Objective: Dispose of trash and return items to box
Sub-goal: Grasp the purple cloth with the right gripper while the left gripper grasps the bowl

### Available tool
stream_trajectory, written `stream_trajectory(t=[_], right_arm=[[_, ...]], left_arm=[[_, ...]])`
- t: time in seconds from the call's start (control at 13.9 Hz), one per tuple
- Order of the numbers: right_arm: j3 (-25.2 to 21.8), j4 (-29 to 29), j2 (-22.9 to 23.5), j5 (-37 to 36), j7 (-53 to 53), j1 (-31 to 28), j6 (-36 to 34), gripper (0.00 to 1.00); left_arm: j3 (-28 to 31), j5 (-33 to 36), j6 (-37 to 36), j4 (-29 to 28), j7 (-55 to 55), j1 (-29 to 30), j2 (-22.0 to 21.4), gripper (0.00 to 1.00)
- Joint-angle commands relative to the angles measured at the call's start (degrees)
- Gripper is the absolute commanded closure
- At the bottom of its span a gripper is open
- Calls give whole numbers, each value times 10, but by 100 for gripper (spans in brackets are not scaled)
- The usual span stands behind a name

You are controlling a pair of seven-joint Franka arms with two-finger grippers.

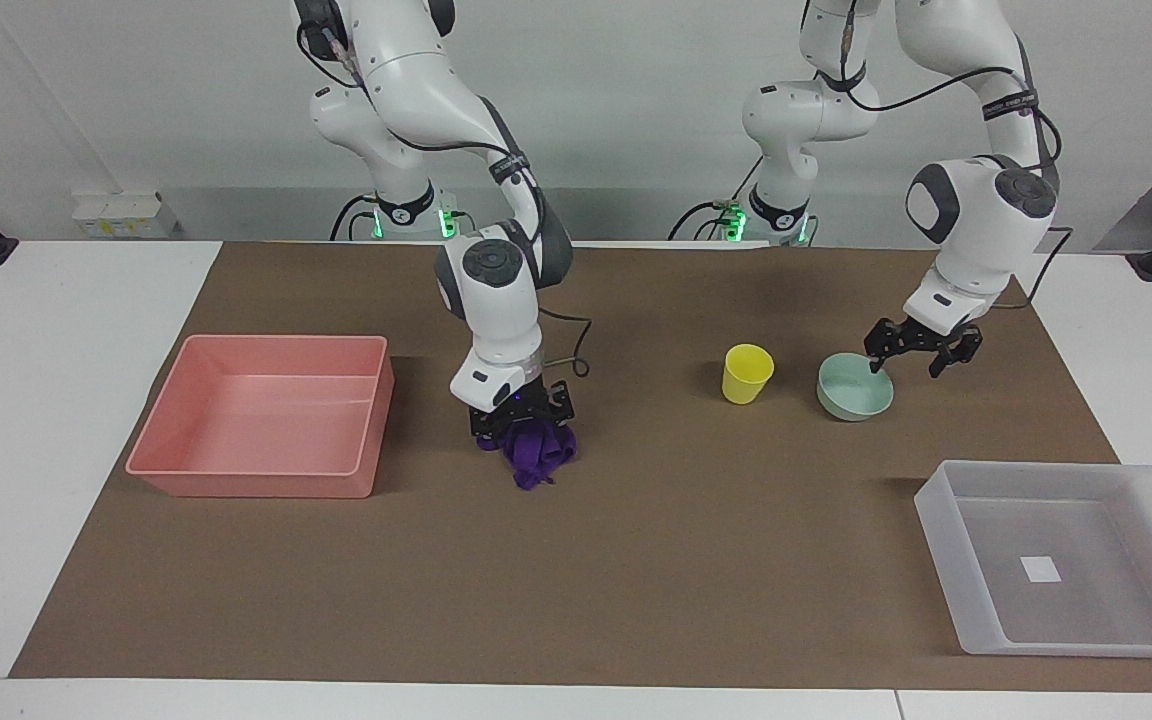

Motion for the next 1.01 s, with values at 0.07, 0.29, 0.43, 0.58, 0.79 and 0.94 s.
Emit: stream_trajectory(t=[0.07, 0.29, 0.43, 0.58, 0.79, 0.94], right_arm=[[6, -46, -8, 9, -23, -10, 55, 15], [6, -44, -10, 10, -10, -9, 37, 100], [5, -34, -16, 10, 5, -15, -1, 100], [2, -26, -38, 10, 31, -17, -36, 100], [-3, -25, -84, 10, 72, -25, -75, 100], [-3, -22, -123, 9, 81, -39, -102, 100]], left_arm=[[-3, -45, 52, -37, -7, 1, 1, 0], [-3, -57, 61, -48, -6, -2, 8, 0], [-3, -57, 72, -56, -5, -3, 11, 5], [-3, -57, 85, -66, -6, -3, 11, 44], [-3, -57, 78, -63, -4, -2, 11, 100], [-3, -57, 72, -46, -1, -2, 12, 100]])
